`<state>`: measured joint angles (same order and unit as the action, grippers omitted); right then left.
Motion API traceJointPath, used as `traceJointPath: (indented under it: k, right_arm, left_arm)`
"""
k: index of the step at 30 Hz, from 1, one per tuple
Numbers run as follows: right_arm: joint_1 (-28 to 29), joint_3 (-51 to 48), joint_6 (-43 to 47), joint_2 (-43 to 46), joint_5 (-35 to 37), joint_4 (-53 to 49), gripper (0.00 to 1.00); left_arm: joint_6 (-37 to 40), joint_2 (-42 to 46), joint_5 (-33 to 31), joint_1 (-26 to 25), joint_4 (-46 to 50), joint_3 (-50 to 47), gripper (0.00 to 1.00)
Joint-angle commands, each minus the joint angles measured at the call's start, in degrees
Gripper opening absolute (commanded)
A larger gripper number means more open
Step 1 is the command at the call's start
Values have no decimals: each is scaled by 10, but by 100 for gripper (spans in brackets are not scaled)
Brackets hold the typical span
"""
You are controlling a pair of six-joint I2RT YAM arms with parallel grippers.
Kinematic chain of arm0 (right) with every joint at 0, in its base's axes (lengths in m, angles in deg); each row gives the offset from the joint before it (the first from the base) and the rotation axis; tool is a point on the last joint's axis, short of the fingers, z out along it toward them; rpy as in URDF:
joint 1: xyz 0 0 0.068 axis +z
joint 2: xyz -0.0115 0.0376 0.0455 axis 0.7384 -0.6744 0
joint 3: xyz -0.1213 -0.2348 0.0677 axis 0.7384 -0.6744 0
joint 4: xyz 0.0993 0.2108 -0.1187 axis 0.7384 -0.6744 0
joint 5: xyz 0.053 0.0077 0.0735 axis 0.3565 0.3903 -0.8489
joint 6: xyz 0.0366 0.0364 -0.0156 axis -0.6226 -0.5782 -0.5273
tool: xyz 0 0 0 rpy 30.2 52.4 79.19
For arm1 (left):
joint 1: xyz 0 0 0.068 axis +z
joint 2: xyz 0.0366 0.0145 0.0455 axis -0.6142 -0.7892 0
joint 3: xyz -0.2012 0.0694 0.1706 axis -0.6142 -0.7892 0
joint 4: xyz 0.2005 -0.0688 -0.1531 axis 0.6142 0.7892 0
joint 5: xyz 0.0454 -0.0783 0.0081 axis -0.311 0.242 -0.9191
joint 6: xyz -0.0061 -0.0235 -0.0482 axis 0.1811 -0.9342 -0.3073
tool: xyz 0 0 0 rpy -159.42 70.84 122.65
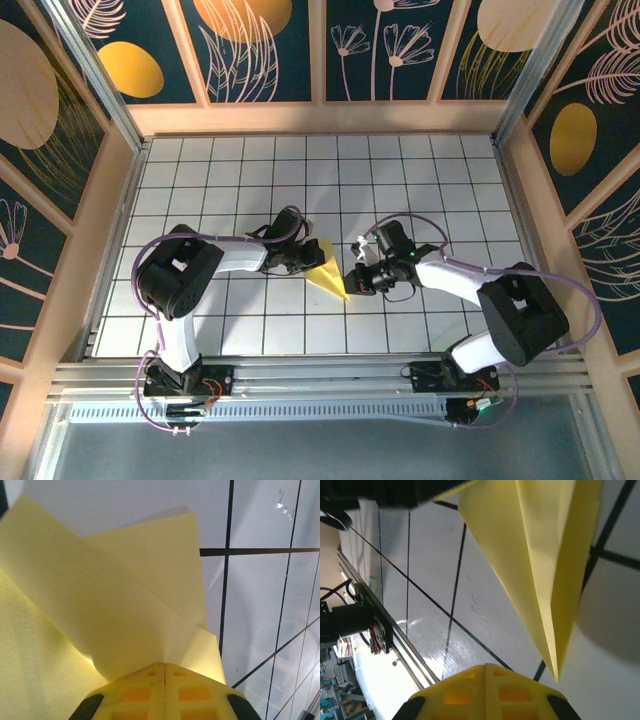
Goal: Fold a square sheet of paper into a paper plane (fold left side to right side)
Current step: Fourth fold the wing at the center of the table.
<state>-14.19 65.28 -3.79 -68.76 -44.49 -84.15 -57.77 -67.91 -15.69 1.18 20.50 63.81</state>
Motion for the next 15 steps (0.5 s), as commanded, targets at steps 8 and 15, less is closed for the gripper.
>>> traceJointPath:
  k: [8,15]
  right_arm:
    - [0,32,-23,-98,24,83,0]
    - [-2,24,-12,-120,48,74,0]
  left_arm:
    - [8,-15,-36,2,50,-7,0]
    - [8,-14,-36,2,51,-7,0]
